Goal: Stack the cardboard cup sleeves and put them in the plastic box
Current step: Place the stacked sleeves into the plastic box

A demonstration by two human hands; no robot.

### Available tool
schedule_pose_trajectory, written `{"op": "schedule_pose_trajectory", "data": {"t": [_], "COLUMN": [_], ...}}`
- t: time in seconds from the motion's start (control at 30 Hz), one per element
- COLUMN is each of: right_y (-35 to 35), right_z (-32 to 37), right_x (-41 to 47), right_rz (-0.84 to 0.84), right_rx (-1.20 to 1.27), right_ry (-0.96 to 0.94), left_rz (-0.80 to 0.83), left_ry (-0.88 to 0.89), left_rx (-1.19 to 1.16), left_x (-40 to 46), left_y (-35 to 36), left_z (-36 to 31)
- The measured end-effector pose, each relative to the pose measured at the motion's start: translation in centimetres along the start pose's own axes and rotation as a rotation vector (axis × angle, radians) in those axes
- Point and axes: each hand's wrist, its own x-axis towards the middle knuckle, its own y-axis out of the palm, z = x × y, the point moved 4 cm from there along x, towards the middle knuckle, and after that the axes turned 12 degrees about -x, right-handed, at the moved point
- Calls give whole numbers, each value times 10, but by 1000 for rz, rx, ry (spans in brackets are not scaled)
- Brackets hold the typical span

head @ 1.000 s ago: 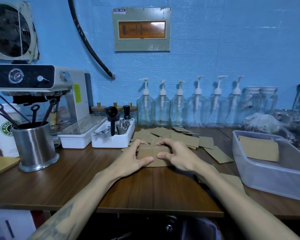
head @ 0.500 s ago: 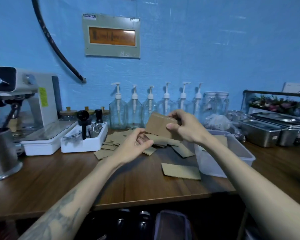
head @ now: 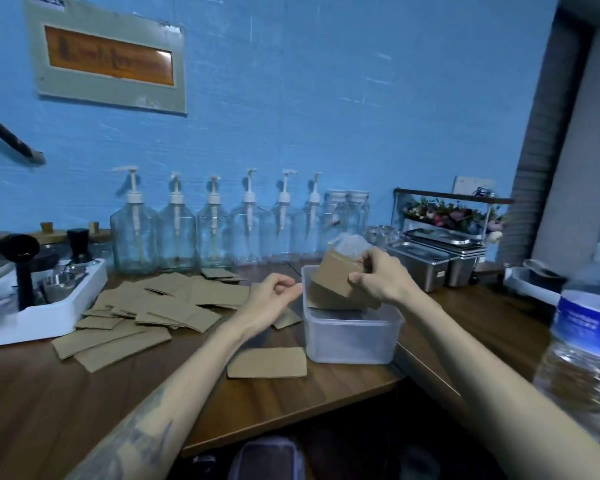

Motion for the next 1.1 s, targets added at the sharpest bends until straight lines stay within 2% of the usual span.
{"op": "schedule_pose_trajectory", "data": {"t": [0.17,0.37,0.77,1.1], "right_y": [27,52,58,53], "right_z": [2,-3,-16,-14], "right_x": [15,42,75,74], "right_rz": [152,252,149,160], "right_rx": [-231,-277,-322,-311], "right_ry": [-114,-176,-242,-253], "left_rz": [47,76,68,90], "left_ry": [-40,-27,-23,-40], "left_rx": [-79,-201,-217,-176], "left_x": [15,18,23,21], "left_y": [25,29,28,25], "left_z": [2,14,19,18]}}
